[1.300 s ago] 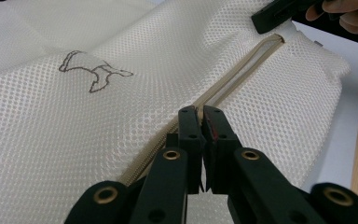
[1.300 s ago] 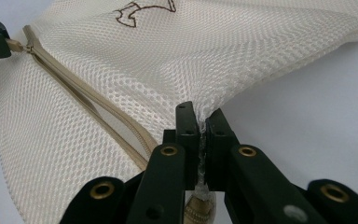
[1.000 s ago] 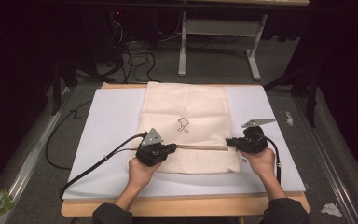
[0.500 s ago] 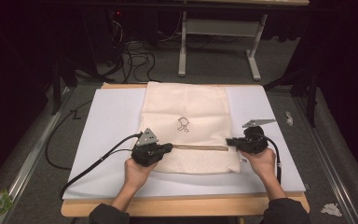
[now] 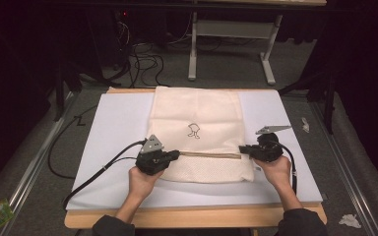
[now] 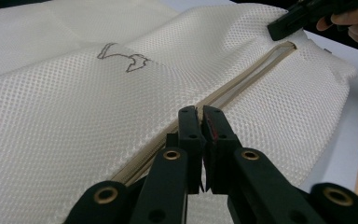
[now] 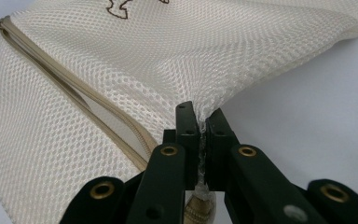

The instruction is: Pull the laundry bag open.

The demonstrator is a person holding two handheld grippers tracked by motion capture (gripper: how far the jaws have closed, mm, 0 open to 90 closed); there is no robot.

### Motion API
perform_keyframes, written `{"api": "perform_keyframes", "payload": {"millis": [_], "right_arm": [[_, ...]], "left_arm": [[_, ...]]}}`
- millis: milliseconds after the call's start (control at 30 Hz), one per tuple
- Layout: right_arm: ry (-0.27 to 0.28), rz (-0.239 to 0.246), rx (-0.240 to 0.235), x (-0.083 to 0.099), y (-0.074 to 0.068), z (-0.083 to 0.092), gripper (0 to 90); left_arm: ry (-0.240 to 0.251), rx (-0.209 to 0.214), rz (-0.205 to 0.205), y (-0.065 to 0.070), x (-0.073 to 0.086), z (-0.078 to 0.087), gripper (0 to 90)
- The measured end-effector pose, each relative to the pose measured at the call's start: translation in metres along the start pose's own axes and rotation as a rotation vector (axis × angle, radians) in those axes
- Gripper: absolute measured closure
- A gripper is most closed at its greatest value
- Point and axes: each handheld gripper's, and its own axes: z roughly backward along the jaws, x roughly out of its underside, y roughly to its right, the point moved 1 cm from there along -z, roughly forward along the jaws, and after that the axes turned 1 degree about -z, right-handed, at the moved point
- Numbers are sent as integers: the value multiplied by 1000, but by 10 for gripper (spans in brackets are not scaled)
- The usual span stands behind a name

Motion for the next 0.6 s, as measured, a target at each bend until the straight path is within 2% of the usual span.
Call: {"api": "perform_keyframes", "payload": {"millis": [600], "right_arm": [[-15, 0, 17, 1, 0, -2, 880]], "left_arm": [[17, -27, 30, -12, 4, 16, 871]]}}
